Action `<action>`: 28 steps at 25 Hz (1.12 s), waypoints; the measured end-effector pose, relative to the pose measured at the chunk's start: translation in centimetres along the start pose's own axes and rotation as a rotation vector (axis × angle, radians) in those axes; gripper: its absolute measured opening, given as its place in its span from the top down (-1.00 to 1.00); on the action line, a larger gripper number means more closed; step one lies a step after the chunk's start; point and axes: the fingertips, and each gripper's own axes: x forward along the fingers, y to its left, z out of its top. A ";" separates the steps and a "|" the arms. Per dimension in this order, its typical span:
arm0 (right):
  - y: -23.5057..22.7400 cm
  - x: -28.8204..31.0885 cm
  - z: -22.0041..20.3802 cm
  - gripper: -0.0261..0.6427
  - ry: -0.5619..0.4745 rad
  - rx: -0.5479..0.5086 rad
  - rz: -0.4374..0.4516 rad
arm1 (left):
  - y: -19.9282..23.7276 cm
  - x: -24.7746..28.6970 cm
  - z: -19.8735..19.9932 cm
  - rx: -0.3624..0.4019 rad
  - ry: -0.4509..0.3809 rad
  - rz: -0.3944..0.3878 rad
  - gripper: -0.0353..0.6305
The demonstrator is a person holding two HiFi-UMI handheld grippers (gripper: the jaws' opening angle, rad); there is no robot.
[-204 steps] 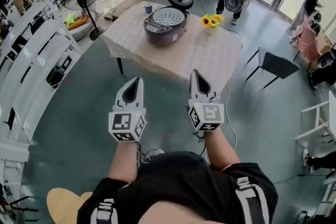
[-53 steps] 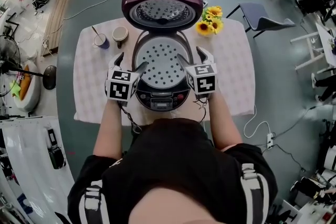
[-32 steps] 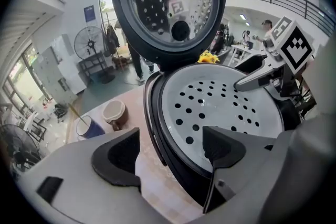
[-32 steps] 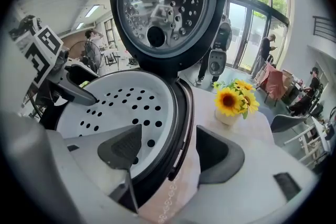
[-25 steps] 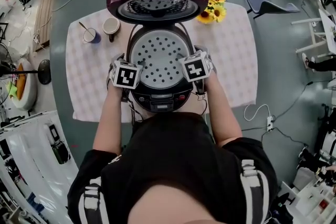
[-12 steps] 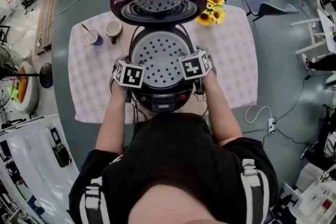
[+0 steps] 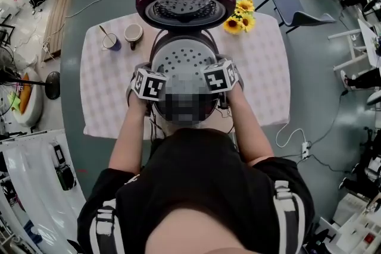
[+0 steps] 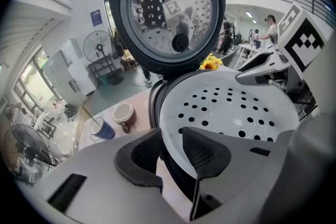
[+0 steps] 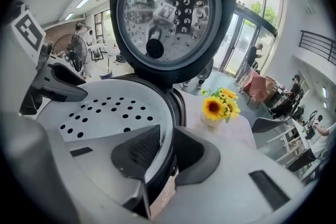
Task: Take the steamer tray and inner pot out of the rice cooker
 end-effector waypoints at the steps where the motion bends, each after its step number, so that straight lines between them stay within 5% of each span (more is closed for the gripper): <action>1: 0.0 -0.3 0.1 0.72 -0.010 0.008 0.000 | 0.0 -0.3 0.2 -0.007 -0.009 -0.001 0.52; 9: -0.3 -2.8 2.0 0.75 -0.111 0.075 -0.010 | 0.6 -3.0 1.9 -0.113 -0.115 -0.022 0.60; 16: -1.5 -5.9 4.0 0.79 -0.285 0.259 0.054 | 0.9 -6.6 4.1 -0.200 -0.281 -0.079 0.63; 23: -2.8 -11.0 6.2 0.80 -0.478 0.222 -0.057 | 1.1 -11.5 7.4 -0.244 -0.523 -0.089 0.70; 28: -3.0 -13.3 5.9 0.79 -0.506 0.209 -0.112 | 0.4 -13.3 8.6 -0.268 -0.624 -0.153 0.72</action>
